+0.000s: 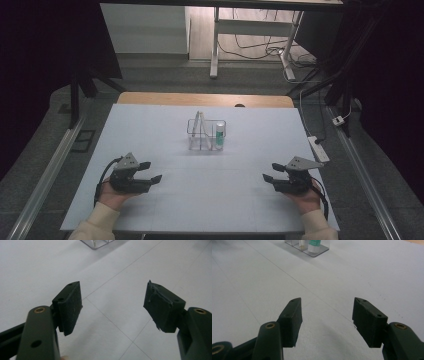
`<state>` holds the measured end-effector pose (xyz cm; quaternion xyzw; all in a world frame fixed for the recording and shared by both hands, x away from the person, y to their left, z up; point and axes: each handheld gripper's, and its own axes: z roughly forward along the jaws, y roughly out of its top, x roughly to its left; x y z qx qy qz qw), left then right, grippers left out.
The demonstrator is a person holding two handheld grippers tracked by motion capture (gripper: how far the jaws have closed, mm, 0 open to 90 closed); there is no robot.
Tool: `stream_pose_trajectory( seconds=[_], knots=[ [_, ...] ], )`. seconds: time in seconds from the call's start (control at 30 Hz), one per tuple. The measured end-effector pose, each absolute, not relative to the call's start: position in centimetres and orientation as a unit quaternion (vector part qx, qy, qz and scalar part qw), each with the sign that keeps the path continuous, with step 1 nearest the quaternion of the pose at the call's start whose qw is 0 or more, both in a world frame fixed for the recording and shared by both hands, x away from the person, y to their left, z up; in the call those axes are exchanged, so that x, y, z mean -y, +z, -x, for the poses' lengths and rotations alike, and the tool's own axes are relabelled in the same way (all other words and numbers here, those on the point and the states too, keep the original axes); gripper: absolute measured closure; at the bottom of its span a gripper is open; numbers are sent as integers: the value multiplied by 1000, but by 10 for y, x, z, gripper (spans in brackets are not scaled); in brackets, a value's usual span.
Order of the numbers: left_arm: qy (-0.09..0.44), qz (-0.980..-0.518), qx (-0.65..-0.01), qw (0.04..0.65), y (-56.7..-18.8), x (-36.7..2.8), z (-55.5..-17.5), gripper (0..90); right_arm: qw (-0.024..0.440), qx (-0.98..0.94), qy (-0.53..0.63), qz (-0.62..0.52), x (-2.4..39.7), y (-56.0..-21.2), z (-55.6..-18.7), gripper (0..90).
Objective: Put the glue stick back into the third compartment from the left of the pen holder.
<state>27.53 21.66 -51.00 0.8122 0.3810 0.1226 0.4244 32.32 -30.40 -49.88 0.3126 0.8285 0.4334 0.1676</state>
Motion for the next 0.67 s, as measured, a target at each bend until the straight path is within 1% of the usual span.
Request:
stream_pose_trajectory(
  seconds=[0.67],
  knots=[
    [126, -811, -383, 424, -510, -219, -275, 302, 170, -832, 429, -306, 302, -500, -324, 395]
  ],
)
